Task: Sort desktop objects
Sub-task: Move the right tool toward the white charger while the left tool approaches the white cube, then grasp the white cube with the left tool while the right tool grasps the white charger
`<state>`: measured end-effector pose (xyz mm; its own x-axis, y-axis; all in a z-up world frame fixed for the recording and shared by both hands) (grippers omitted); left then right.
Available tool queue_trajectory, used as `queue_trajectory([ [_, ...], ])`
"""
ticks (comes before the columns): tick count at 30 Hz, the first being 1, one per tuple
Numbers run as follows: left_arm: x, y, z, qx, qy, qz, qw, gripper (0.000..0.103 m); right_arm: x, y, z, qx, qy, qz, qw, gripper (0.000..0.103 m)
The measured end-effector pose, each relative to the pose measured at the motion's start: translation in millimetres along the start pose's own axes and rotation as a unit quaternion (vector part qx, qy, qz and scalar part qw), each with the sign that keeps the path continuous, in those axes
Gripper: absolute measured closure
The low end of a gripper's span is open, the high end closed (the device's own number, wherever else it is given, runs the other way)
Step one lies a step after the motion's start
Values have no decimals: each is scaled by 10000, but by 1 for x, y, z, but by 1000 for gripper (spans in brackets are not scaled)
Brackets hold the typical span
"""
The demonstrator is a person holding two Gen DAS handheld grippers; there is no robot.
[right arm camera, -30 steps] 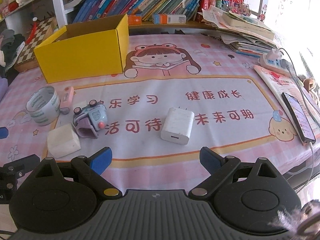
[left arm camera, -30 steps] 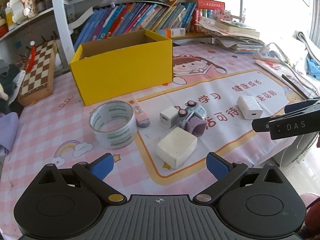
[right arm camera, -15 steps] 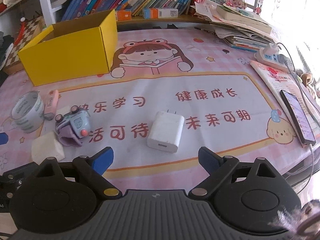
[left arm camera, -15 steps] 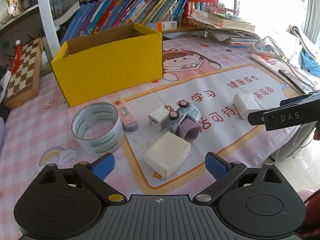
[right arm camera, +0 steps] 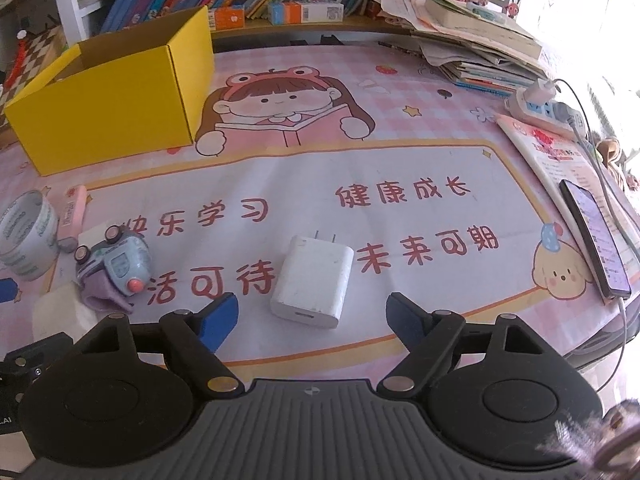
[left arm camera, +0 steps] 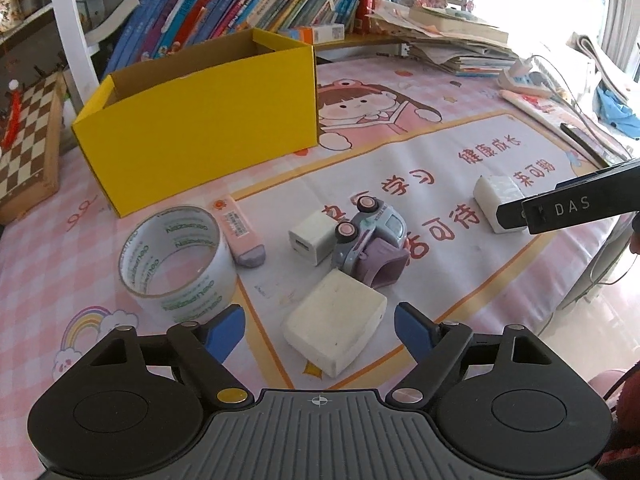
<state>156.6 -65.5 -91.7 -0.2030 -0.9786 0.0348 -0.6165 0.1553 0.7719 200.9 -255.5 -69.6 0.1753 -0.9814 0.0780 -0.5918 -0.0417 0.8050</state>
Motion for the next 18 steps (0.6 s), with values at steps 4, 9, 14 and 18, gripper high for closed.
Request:
queue_trajectory([
  [4,0,-5,-1,-55,22,29,10000,20,0,-5,-2,-75,13,-10,10000,24],
  [9,-1,-12,0,-156,24,41,9999,25,0,-12,-3,-169,29,-22,9999,30],
  [14,-4,-17,1,-246,109,85,9996,28,-1,-19,-5,-259,73,-23,9996,37],
  [18,-3,-20,1,-270,103,138,9995,31,-1,-24,-7,-306,40,-35,9995,40],
])
Point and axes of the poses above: each gripper's, at about its wrist camera, not at the fingertips, and y roughly against the way its jaws point, x to its right, z to its underside, the point moved 5 cm from there along -y, roughly the way its jaws point, and after that the axes turned 6 degrees about y, right-handed, at the moved point
